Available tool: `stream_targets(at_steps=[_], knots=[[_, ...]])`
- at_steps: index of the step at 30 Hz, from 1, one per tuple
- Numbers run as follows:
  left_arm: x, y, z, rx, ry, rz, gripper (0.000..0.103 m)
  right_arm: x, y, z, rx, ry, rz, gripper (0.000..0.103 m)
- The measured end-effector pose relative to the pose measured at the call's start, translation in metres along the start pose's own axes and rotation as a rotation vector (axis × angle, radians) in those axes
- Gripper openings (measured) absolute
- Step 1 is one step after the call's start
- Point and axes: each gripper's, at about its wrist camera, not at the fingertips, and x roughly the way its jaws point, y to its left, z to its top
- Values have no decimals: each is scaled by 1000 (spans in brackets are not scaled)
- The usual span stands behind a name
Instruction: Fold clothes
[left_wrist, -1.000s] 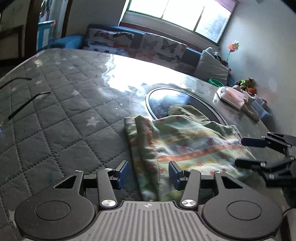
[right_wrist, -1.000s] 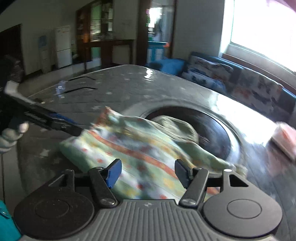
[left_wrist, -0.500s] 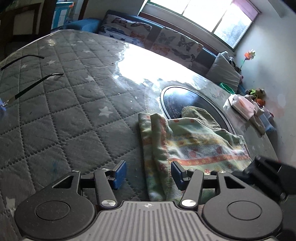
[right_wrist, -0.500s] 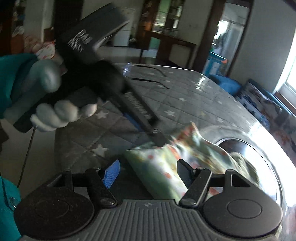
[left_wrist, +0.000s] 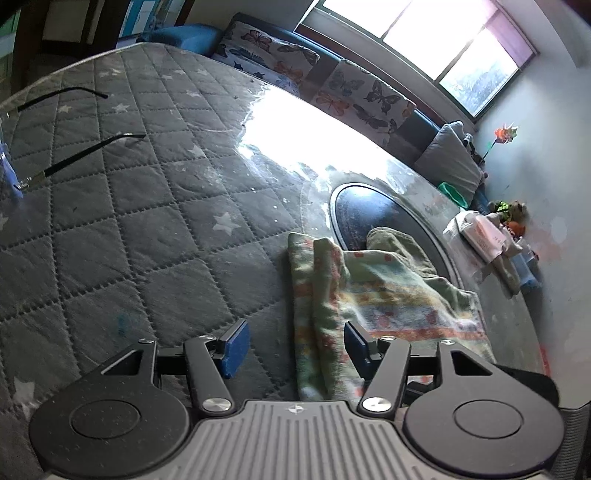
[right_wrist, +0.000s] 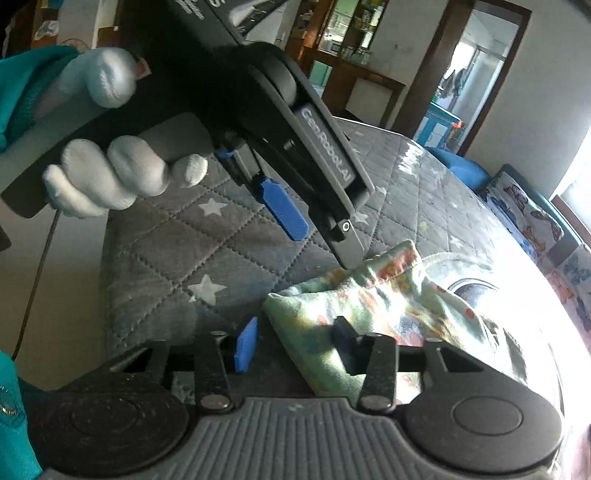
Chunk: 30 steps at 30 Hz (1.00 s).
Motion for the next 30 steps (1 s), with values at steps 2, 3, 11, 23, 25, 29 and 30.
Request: stream_targets(at_steps=[2, 3, 11, 23, 25, 29, 30], knots=[[1, -1, 1, -20, 10, -12, 64, -1, -3, -1, 17, -5, -7, 29], [2, 0, 1, -33, 16, -18, 65, -1, -7, -1, 42, -10, 2, 25], [6, 8, 5, -184, 52, -70, 69, -20, -52, -3, 311, -84, 105, 12], [25, -2, 8, -320, 139, -209, 70, -41, -73, -9, 446, -160, 128, 10], [34, -4, 7, -330, 160, -227, 58, -42, -73, -9, 455, -168, 129, 10], [48, -3, 5, -350, 193, -247, 29, -41, -72, -12, 459, -167, 140, 10], [50, -3, 4, -353, 197, -247, 27, -40, -73, -12, 460, -163, 144, 10]])
